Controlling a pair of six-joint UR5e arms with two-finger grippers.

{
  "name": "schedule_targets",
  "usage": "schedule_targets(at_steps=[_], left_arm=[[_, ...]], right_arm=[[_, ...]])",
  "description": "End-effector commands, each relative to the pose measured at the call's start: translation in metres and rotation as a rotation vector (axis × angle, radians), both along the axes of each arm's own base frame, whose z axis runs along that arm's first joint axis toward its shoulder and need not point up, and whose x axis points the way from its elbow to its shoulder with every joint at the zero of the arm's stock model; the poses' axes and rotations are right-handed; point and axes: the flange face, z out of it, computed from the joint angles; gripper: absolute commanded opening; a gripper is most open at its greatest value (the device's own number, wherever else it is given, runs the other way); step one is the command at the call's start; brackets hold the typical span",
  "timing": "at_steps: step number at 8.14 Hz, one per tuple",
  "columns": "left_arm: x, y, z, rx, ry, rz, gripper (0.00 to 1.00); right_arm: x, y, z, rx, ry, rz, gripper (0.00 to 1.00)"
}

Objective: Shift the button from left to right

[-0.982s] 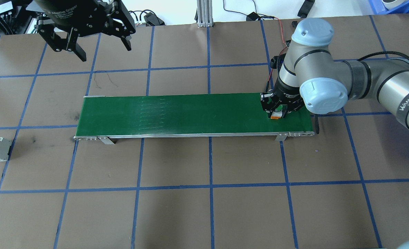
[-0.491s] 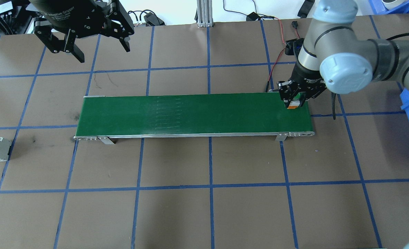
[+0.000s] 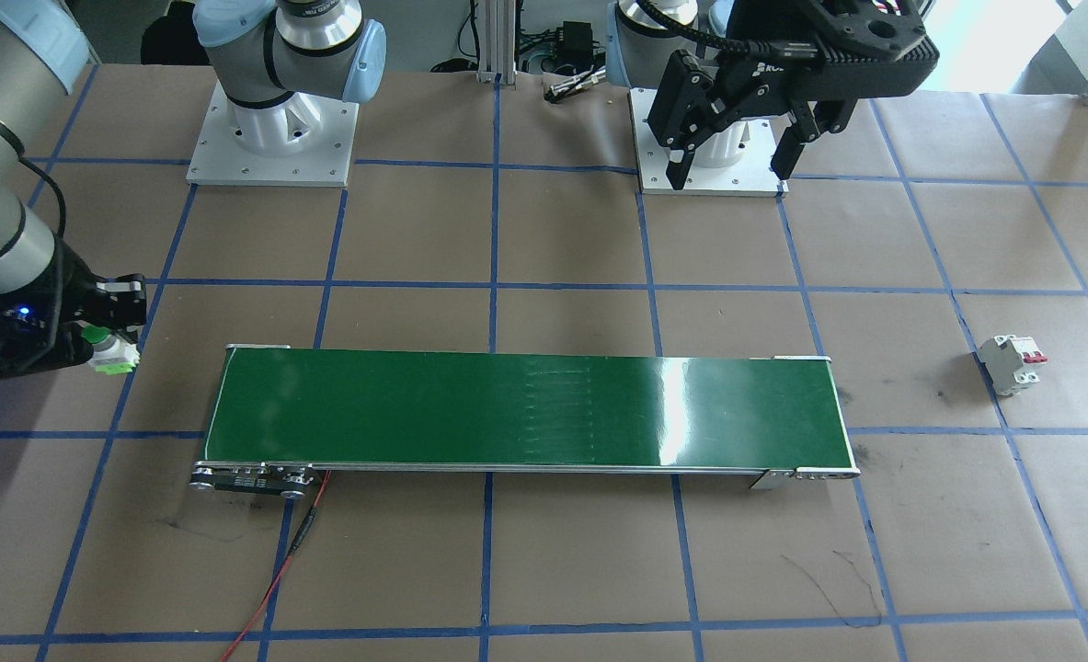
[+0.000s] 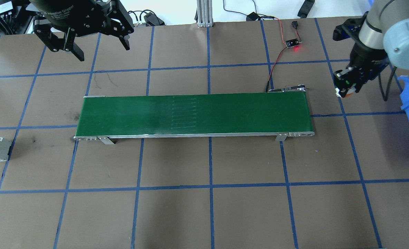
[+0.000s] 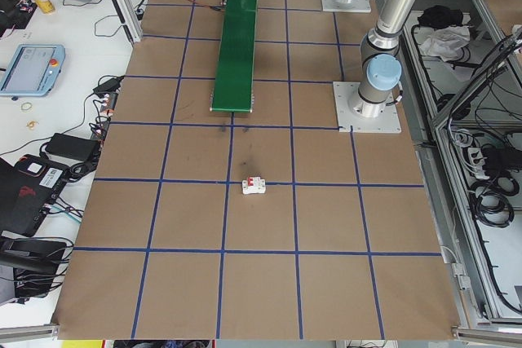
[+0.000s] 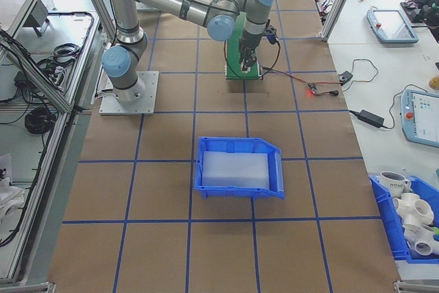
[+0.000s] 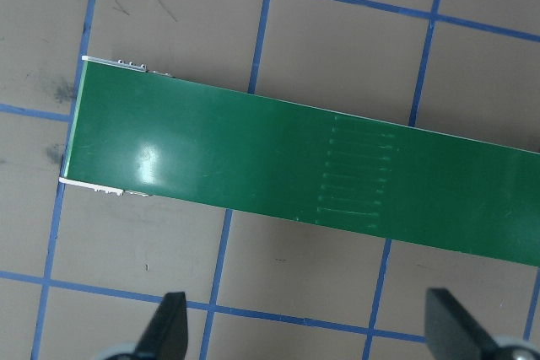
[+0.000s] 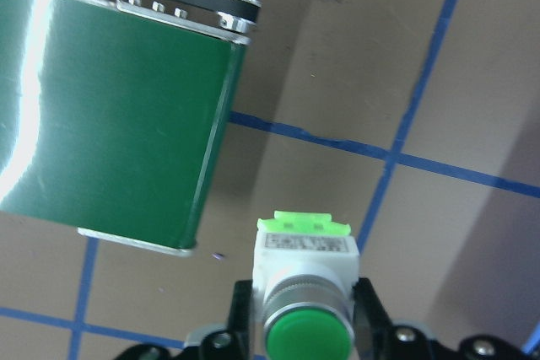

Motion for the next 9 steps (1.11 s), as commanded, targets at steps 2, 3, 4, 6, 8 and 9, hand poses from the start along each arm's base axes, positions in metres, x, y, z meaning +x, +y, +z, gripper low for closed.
schedule_targets(at_steps=[2, 3, 4, 6, 8, 9], left_arm=[[0.0, 0.0, 0.001, -0.008, 0.001, -0.001, 1.0], [0.0, 0.0, 0.001, -0.008, -0.001, 0.0, 1.0], [0.0, 0.0, 0.002, -0.01, 0.001, 0.0, 1.0], [0.0, -0.001, 0.001, -0.008, 0.001, 0.0, 1.0], [0.0, 0.0, 0.001, -0.008, 0.002, -0.002, 1.0], [0.0, -0.001, 0.001, -0.008, 0.001, 0.0, 1.0]], right_arm=[[-0.161, 0.036, 0.02, 0.025, -0.015, 0.177, 0.0], [-0.199, 0.048, 0.023, 0.023, -0.023, 0.235, 0.0], [-0.231, 0.057, 0.028, -0.001, -0.003, 0.323, 0.0], [-0.292, 0.07, 0.023, -0.015, 0.042, 0.508, 0.0], [-0.34, 0.062, -0.017, -0.001, 0.072, 0.721, 0.0], [-0.356, 0.055, -0.037, 0.014, 0.09, 0.873, 0.0]])
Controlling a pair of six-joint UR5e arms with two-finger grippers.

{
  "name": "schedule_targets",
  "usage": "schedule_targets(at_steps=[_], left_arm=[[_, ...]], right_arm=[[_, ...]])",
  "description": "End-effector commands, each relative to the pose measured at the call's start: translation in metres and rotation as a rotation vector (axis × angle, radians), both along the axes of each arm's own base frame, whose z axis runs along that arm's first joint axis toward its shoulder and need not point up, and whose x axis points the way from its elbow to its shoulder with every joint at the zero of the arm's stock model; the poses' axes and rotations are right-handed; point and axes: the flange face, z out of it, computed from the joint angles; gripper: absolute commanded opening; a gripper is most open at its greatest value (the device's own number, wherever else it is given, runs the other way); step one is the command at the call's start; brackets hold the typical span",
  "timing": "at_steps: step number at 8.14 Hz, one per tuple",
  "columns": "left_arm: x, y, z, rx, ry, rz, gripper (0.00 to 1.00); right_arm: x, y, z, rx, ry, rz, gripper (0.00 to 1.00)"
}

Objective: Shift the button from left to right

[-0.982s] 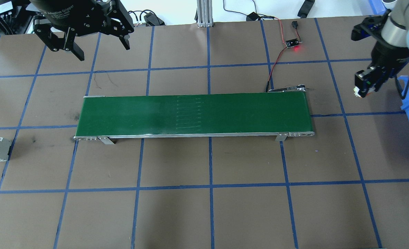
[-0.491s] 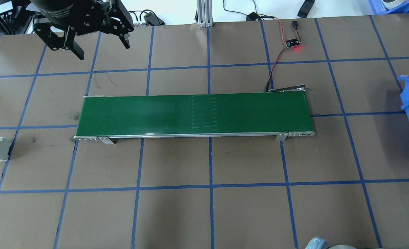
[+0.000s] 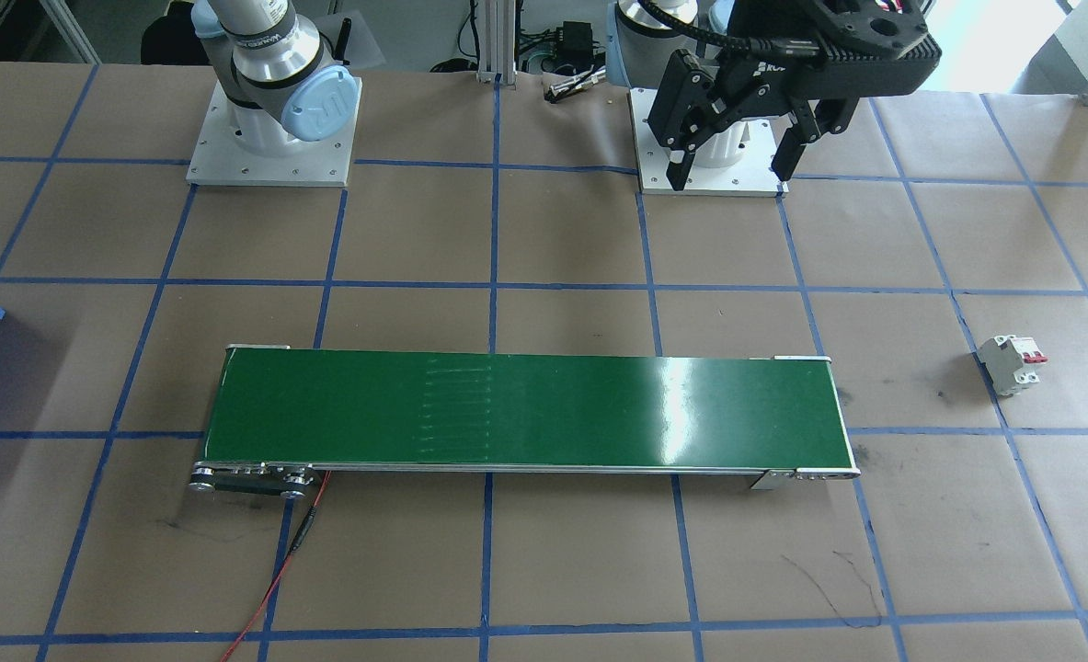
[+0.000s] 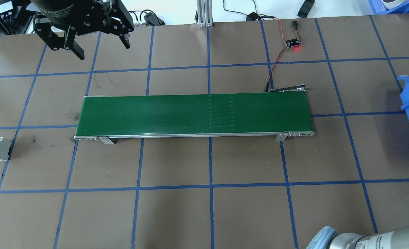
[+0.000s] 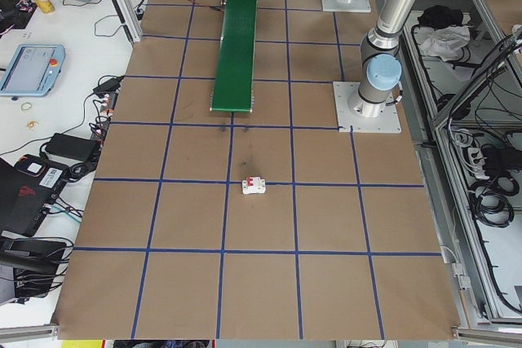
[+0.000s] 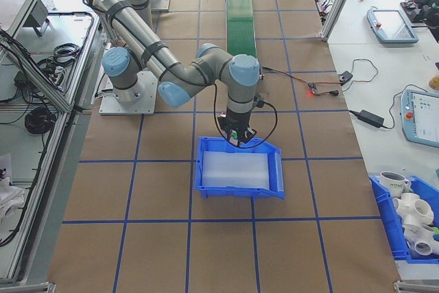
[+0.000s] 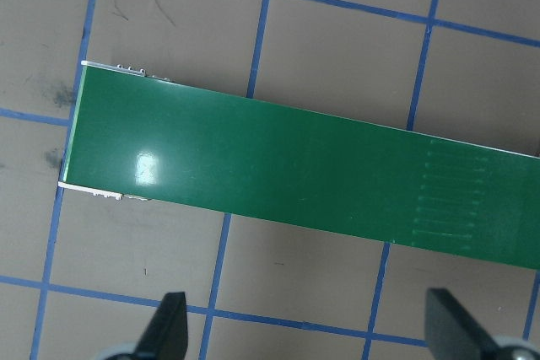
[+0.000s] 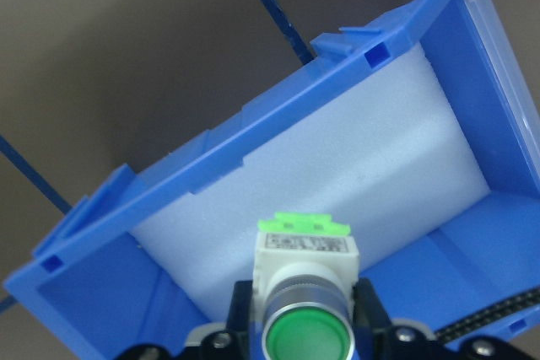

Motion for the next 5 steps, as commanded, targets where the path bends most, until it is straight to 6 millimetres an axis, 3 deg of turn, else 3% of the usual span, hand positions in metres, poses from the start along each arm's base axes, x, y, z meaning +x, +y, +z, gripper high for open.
schedule_targets(at_steps=[1, 3, 5], left_arm=[[0.0, 0.0, 0.0, 0.0, 0.0, 0.001, 1.0], [0.0, 0.0, 0.0, 0.0, -0.001, 0.0, 1.0], [0.0, -0.001, 0.0, -0.005, 0.0, 0.001, 1.0]], right_arm=[[-0.048, -0.017, -0.055, 0.026, 0.064, 0.356, 0.0], [-0.055, -0.029, -0.101, 0.028, 0.004, 0.463, 0.0], [-0.058, -0.031, -0.121, 0.052, -0.021, 0.528, 0.0]])
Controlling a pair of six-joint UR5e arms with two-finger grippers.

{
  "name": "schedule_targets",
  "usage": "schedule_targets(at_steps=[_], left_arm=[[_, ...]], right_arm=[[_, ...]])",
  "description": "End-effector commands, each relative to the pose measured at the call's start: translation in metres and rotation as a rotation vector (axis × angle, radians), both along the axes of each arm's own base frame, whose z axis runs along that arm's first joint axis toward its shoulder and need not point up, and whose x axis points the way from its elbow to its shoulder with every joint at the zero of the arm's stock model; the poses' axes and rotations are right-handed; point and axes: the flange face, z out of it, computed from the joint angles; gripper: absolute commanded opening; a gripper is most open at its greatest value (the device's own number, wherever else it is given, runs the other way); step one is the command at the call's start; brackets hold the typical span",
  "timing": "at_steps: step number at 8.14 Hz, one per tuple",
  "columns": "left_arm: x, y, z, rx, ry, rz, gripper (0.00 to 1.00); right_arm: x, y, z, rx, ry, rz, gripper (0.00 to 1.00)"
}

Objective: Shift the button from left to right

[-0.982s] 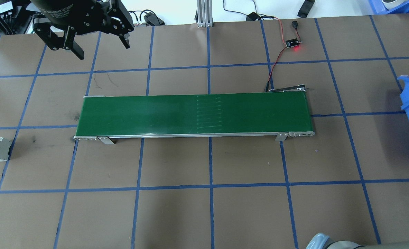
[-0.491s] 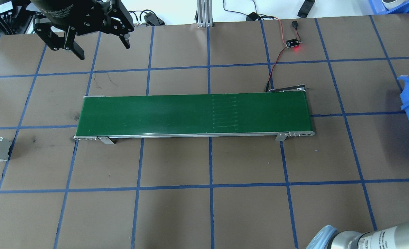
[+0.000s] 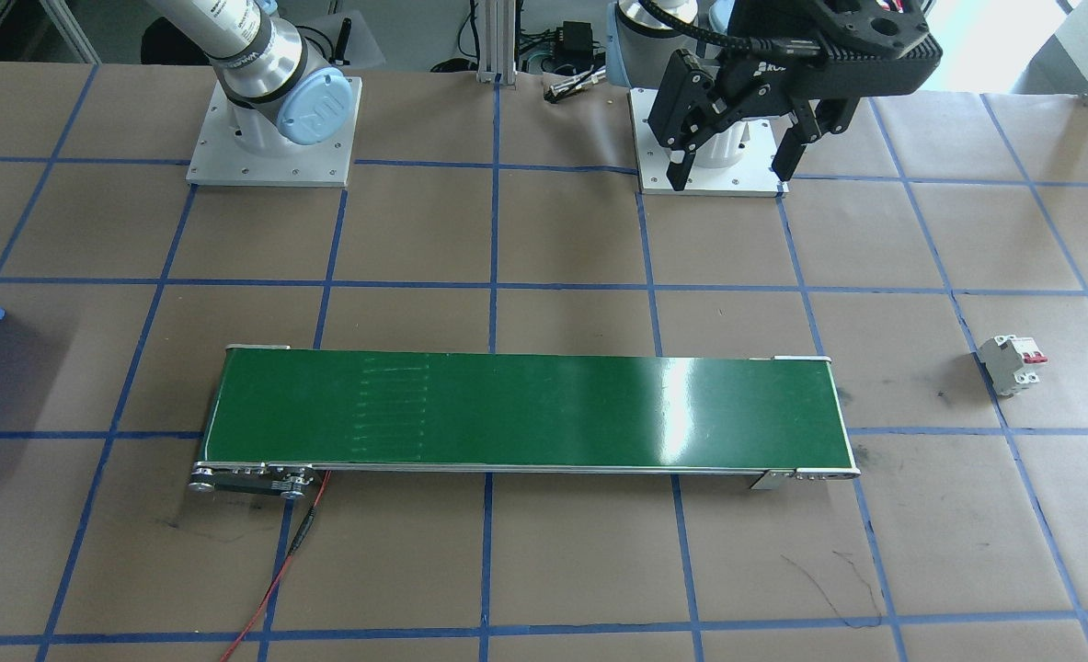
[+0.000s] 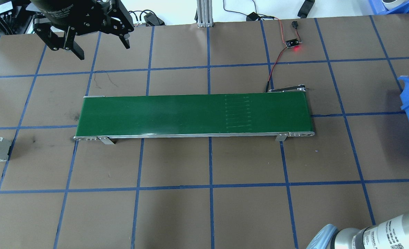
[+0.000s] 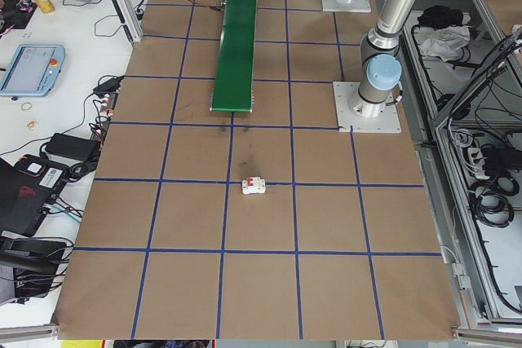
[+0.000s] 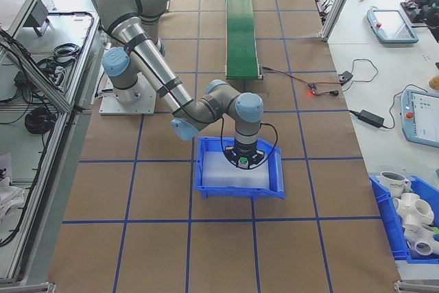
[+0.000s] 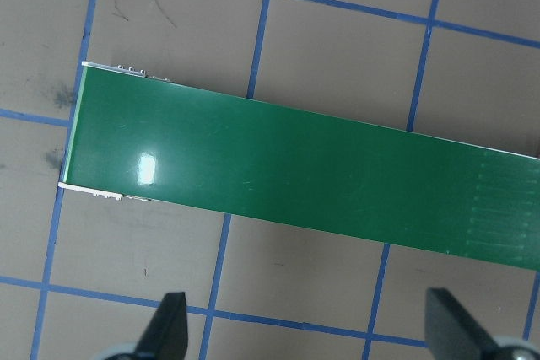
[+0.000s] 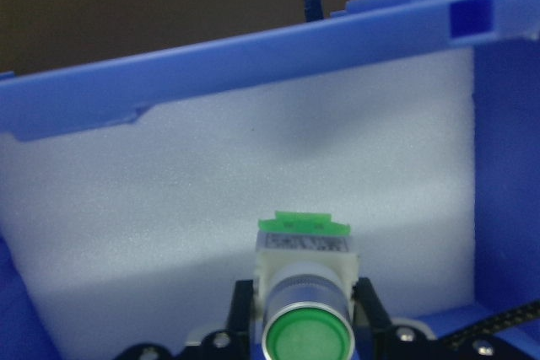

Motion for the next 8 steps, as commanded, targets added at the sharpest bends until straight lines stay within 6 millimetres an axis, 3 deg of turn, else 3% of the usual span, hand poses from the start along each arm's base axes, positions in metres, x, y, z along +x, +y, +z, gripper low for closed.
schedule_targets(at_steps=[1, 3, 4, 5, 8], left_arm=[[0.0, 0.0, 0.001, -0.008, 0.001, -0.001, 1.0], [0.0, 0.0, 0.001, -0.008, 0.001, -0.001, 1.0], [0.0, 0.0, 0.001, -0.008, 0.001, -0.001, 1.0], [0.0, 0.0, 0.001, -0.008, 0.002, -0.001, 1.0], [0.0, -0.002, 0.002, -0.012, 0.002, -0.001, 1.0]], right_arm=[[-0.005, -0.005, -0.03, 0.026, -0.022, 0.093, 0.0], [-0.004, -0.007, -0.032, 0.008, -0.036, 0.103, 0.4], [-0.003, -0.007, -0.027, -0.003, -0.04, 0.102, 0.75], [-0.002, -0.006, -0.026, -0.005, -0.046, 0.097, 0.98], [0.002, -0.003, 0.005, -0.038, -0.015, 0.071, 1.0]])
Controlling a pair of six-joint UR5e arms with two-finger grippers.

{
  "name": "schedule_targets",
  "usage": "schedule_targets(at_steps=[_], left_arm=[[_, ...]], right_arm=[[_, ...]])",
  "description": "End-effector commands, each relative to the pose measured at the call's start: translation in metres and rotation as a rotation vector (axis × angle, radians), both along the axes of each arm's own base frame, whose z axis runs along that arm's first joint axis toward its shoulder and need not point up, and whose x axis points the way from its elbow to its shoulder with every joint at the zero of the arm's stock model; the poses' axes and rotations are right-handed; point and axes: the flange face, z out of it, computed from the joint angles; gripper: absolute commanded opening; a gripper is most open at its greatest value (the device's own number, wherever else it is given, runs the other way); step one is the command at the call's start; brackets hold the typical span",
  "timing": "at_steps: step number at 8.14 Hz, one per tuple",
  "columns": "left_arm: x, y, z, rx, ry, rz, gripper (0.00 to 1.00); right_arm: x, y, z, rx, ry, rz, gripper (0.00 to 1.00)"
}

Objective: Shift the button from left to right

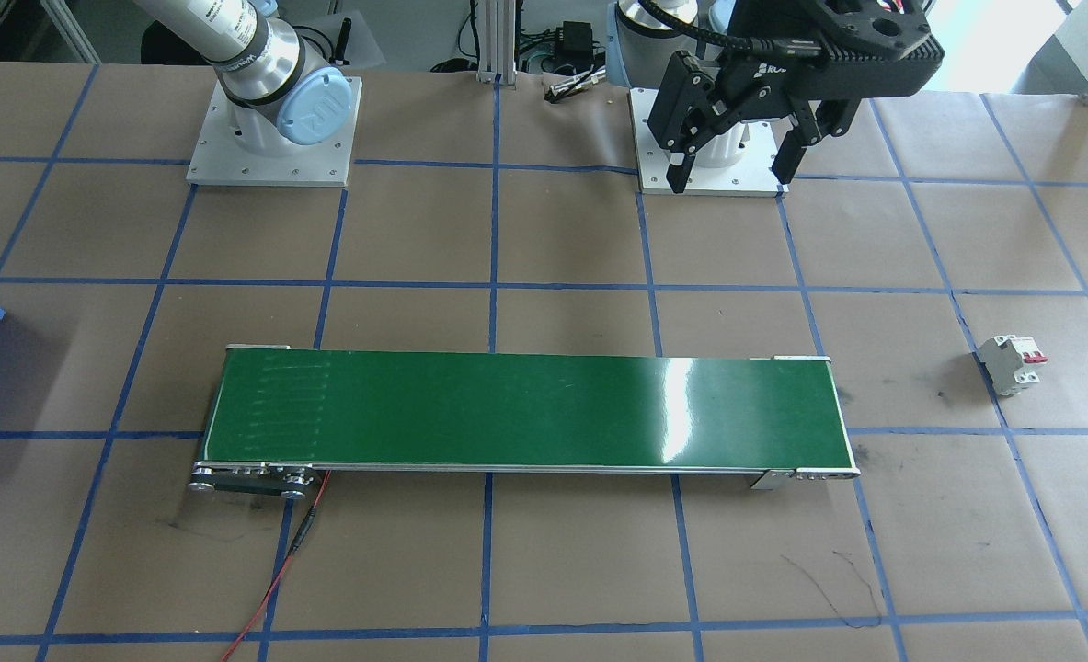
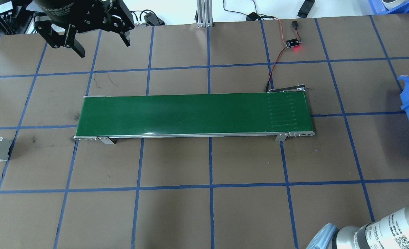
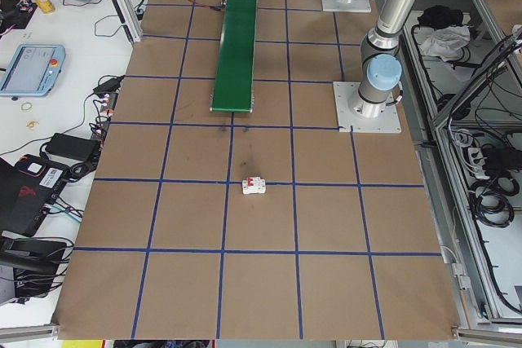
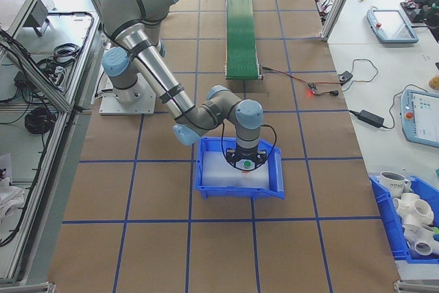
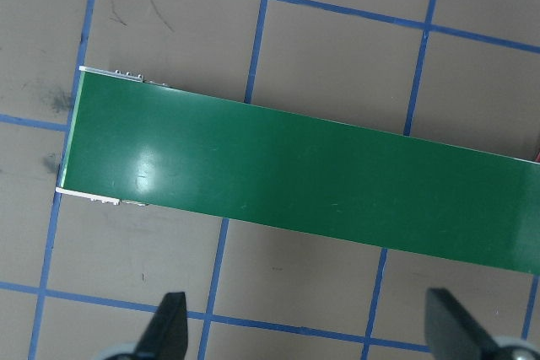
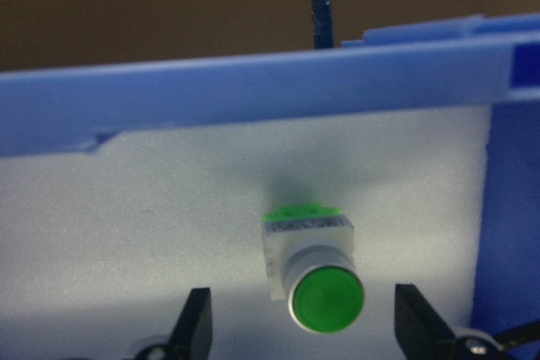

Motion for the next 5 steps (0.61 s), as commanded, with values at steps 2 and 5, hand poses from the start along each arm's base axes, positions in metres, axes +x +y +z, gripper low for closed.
schedule_targets(at_steps=[2, 5], left_arm=[[0.001, 0.0, -0.002, 0.002, -0.01, 0.001, 1.0], [0.01, -0.028, -0.013, -0.052, -0.004, 0.018, 1.0]], right_arm=[[0.021, 0.012, 0.057, -0.047, -0.048, -0.104, 1.0], [0.073, 0.043, 0.135, -0.053, -0.126, -0.37, 1.0]])
